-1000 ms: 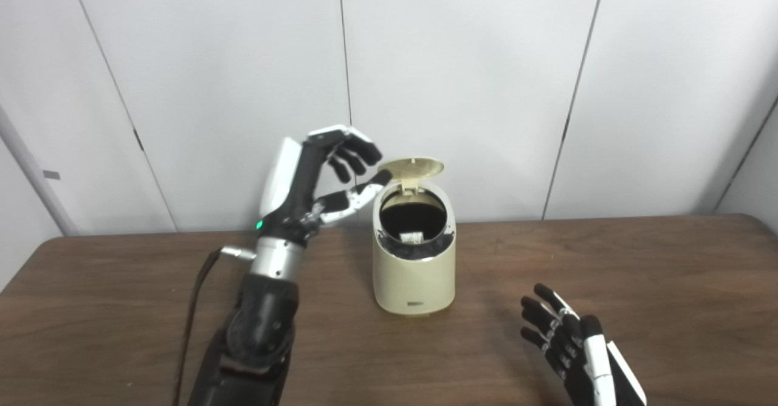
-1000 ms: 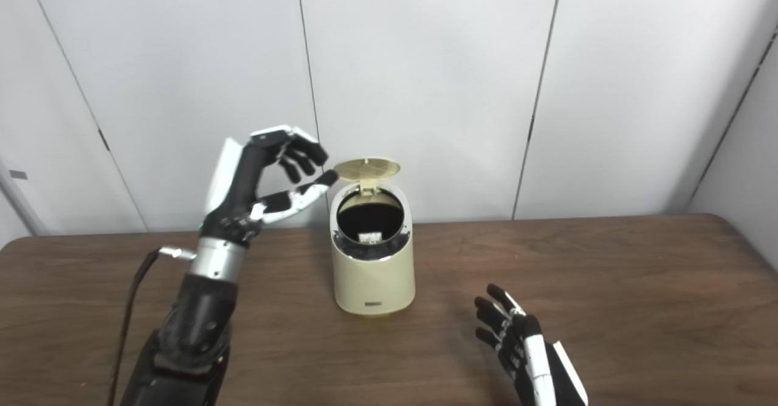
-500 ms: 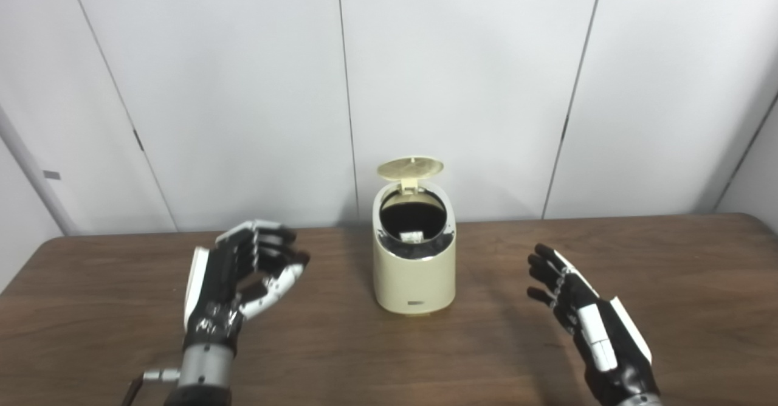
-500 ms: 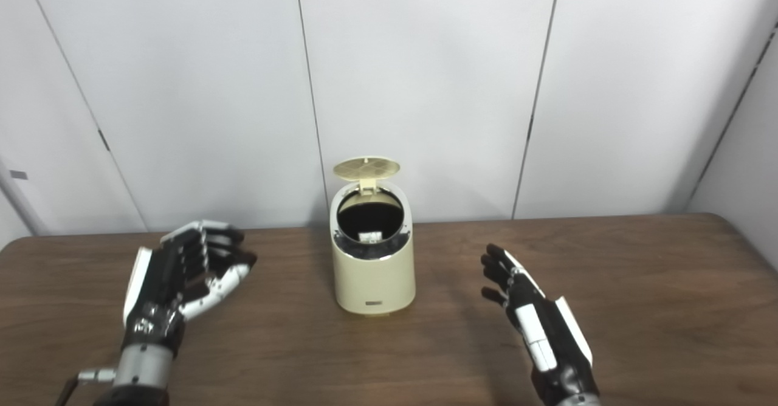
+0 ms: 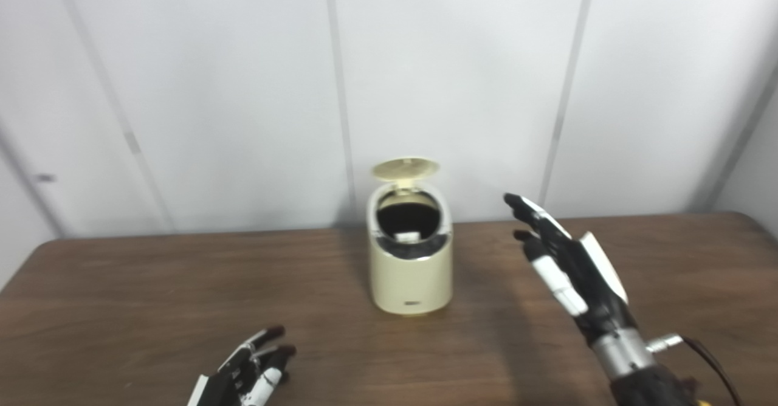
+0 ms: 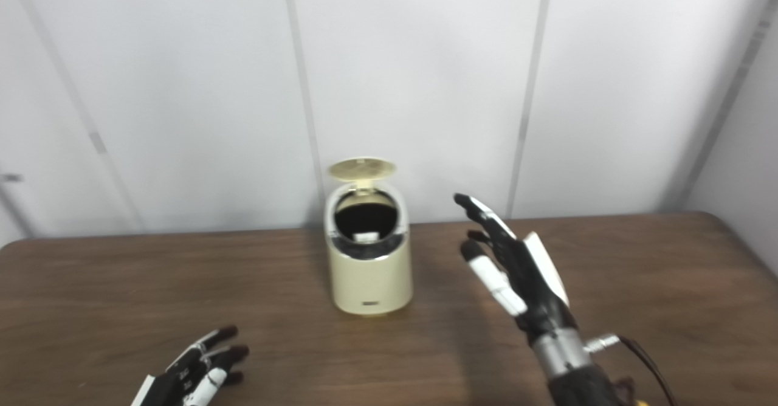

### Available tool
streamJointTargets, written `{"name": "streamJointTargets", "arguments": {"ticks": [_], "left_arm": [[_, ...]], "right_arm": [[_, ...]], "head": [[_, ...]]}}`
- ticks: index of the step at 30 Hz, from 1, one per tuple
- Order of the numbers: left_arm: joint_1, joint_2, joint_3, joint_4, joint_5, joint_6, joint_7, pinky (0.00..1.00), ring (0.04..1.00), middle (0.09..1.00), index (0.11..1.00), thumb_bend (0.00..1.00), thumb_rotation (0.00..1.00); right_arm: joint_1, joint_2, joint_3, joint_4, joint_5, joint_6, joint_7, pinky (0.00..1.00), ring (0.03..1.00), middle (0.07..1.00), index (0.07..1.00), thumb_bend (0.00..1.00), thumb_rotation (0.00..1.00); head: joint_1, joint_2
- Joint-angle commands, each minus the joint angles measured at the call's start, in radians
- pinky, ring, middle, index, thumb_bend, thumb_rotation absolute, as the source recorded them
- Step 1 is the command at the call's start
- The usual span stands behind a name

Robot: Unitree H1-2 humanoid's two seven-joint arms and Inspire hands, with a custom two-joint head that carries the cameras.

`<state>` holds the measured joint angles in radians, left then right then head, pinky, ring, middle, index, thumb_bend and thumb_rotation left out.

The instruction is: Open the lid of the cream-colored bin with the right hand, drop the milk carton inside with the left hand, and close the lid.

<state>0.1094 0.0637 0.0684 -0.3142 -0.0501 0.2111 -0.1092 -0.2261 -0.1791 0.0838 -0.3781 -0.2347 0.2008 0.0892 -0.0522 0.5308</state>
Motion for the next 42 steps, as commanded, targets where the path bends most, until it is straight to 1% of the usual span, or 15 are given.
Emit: {"name": "streamJointTargets", "arguments": {"ticks": [1, 5, 8, 12, 16, 20, 25, 31, 33, 37, 38, 42], "left_arm": [[-0.031, -0.005, -0.01, 0.001, -0.005, -0.053, 0.007, 0.99, 0.974, 0.994, 1.0, 0.45, 0.88], [-0.023, -0.003, -0.014, 0.032, -0.003, -0.079, 0.008, 1.0, 0.988, 1.0, 1.0, 0.47, 0.89], [-0.019, -0.007, -0.008, 0.055, -0.009, -0.083, 0.015, 1.0, 0.987, 0.997, 1.0, 0.47, 0.89], [-0.01, -0.011, -0.01, 0.069, -0.012, -0.084, 0.02, 1.0, 0.992, 1.0, 1.0, 0.47, 0.9], [-0.004, -0.01, -0.01, 0.09, -0.022, -0.1, 0.017, 1.0, 0.998, 1.0, 1.0, 0.48, 0.9], [-0.005, -0.011, -0.011, 0.107, -0.024, -0.116, 0.023, 1.0, 1.0, 1.0, 1.0, 0.49, 0.88], [-0.006, -0.011, -0.013, 0.117, -0.021, -0.133, 0.026, 1.0, 1.0, 1.0, 1.0, 0.5, 0.9], [-0.007, -0.012, -0.014, 0.124, -0.016, -0.149, 0.031, 1.0, 0.994, 1.0, 1.0, 0.51, 0.9], [-0.007, -0.011, -0.015, 0.126, -0.01, -0.156, 0.034, 1.0, 0.988, 0.998, 1.0, 0.51, 0.9], [-0.005, -0.012, -0.014, 0.126, -0.012, -0.148, 0.037, 1.0, 0.99, 1.0, 1.0, 0.51, 0.89], [-0.005, -0.011, -0.013, 0.13, -0.014, -0.152, 0.036, 1.0, 0.992, 1.0, 1.0, 0.51, 0.89], [-0.005, -0.007, -0.018, 0.151, -0.001, -0.179, 0.037, 1.0, 0.995, 1.0, 1.0, 0.5, 0.91]], "right_arm": [[-0.028, -0.009, -0.013, -0.029, -0.016, 0.009, -0.001, 0.85, 0.933, 0.943, 0.913, 0.59, 1.0], [-0.068, -0.002, -0.019, -0.03, -0.027, 0.052, 0.006, 0.85, 0.934, 0.943, 0.907, 0.64, 1.0], [-0.099, -0.004, -0.019, -0.032, -0.044, 0.086, 0.01, 0.85, 0.936, 0.947, 0.913, 0.63, 1.0], [-0.123, -0.01, -0.016, -0.028, -0.044, 0.1, 0.011, 0.86, 0.938, 0.946, 0.907, 0.62, 1.0], [-0.143, -0.022, -0.007, -0.014, -0.055, 0.081, 0.011, 0.86, 0.939, 0.944, 0.911, 0.6, 1.0], [-0.157, -0.02, -0.013, 0.002, -0.063, 0.073, 0.003, 0.86, 0.932, 0.936, 0.903, 0.62, 1.0], [-0.16, -0.024, -0.023, 0.015, -0.062, 0.063, 0.002, 0.86, 0.925, 0.93, 0.898, 0.64, 1.0], [-0.161, -0.031, -0.027, 0.026, -0.061, 0.053, 0.003, 0.84, 0.917, 0.924, 0.896, 0.64, 1.0], [-0.163, -0.031, -0.029, 0.03, -0.057, 0.046, 0.002, 0.85, 0.918, 0.924, 0.896, 0.64, 1.0], [-0.168, -0.036, -0.029, 0.044, -0.061, 0.025, 0.001, 0.84, 0.918, 0.923, 0.897, 0.63, 1.0], [-0.171, -0.036, -0.031, 0.05, -0.059, 0.017, 0.0, 0.84, 0.917, 0.923, 0.897, 0.62, 1.0], [-0.185, -0.037, -0.042, 0.073, -0.044, -0.001, 0.004, 0.86, 0.927, 0.93, 0.903, 0.61, 1.0]], "head": [[0.0, 0.001], [0.001, 0.006], [0.0, 0.009], [0.001, 0.014], [0.003, 0.017], [0.005, 0.02], [0.008, 0.022], [0.012, 0.025], [0.012, 0.025], [0.011, 0.026], [0.012, 0.019], [0.028, 0.015]]}}
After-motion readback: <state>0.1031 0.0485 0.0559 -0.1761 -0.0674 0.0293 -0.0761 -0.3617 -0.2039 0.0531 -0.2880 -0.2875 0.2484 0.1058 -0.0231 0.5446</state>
